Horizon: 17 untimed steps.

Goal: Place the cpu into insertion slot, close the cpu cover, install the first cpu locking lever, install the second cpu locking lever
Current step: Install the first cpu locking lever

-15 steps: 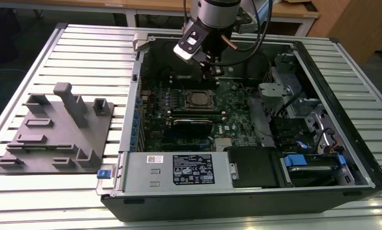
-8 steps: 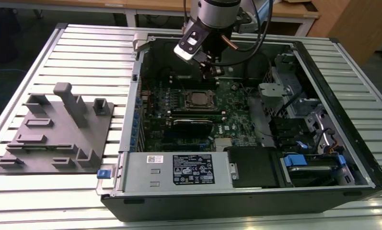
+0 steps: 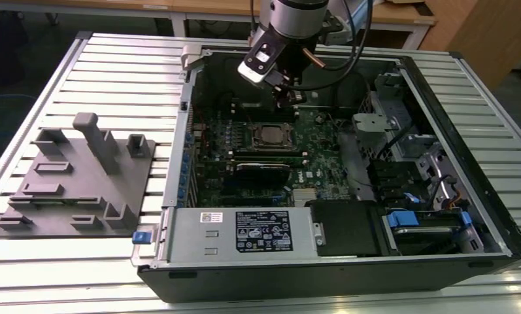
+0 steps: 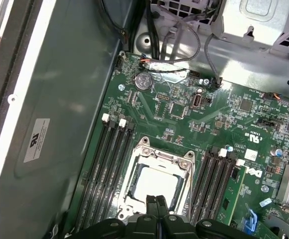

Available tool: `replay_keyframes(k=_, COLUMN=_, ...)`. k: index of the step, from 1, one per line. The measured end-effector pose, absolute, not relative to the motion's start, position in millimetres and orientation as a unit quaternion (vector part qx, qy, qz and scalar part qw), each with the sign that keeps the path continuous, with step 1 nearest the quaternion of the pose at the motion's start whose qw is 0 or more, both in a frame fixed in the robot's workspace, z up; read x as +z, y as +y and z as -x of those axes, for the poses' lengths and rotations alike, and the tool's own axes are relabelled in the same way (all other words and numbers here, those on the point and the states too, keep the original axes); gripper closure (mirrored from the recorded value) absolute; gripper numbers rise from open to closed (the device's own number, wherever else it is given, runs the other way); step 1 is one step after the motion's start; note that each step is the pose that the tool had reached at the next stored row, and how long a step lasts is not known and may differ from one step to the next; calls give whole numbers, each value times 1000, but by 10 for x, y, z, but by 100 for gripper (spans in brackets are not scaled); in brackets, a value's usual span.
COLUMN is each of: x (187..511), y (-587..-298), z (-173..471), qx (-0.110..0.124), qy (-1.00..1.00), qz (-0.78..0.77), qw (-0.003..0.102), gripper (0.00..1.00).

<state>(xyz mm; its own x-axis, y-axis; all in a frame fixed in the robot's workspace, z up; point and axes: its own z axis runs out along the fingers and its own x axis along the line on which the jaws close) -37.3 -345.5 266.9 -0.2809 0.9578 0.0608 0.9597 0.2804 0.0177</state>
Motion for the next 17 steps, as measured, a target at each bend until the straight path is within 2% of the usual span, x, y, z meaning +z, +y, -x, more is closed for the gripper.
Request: replay_keyframes(k=17, x=2669, y=-3461, z=373, qx=-25, qy=-812, qz=583, qw=20, gripper=89)
